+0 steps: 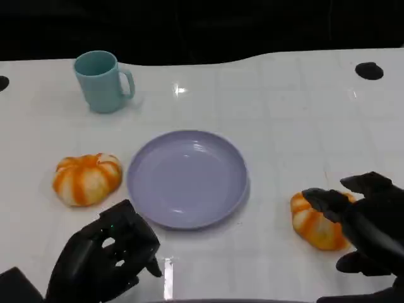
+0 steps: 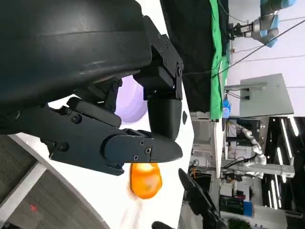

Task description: Grasp the bread from the table and place it into the plate.

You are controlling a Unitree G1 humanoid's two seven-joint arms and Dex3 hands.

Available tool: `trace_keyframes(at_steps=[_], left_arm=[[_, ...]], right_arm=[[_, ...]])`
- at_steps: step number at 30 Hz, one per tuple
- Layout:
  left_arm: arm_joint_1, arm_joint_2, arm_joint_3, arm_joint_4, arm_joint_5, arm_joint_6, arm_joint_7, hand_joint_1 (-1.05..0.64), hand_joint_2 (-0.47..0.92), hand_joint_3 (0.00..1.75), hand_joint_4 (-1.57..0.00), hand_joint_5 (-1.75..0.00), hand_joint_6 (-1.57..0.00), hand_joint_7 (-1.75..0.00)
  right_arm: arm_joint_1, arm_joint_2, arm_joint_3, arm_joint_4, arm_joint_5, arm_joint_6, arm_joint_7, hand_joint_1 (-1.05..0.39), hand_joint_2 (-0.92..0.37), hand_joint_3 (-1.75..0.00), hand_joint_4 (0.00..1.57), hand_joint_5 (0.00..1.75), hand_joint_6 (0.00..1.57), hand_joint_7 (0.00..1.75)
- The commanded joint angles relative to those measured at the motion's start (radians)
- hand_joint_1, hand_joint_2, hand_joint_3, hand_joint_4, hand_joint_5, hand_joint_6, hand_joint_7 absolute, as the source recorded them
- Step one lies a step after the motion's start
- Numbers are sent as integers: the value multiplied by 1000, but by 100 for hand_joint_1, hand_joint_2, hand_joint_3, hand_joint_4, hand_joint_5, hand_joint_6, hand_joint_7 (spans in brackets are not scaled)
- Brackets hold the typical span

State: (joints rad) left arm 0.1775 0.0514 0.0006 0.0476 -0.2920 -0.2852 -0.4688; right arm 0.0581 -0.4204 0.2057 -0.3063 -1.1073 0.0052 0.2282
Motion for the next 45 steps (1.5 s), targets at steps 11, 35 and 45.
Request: trace_keyframes(at_steps=[11, 35, 45], left_arm=[[10, 6, 6, -8, 5, 6, 10, -54, 92, 32, -67, -175, -57, -158], [10, -3, 2, -1, 10, -8, 10, -54, 92, 31, -66, -175, -58, -154], [14, -2, 4, 3, 13, -16, 7, -54, 92, 32, -65, -175, -58, -153]], right_arm=[[-196, -17, 141, 368, -37, 30, -106, -65, -84, -1, 26, 30, 31, 0], [-431, 30, 180, 944, 216, -318, -785, -10, -41, -111, 93, 175, 77, 161], [-460, 50, 166, 894, 253, -330, -854, -12, -38, -119, 96, 175, 74, 172]])
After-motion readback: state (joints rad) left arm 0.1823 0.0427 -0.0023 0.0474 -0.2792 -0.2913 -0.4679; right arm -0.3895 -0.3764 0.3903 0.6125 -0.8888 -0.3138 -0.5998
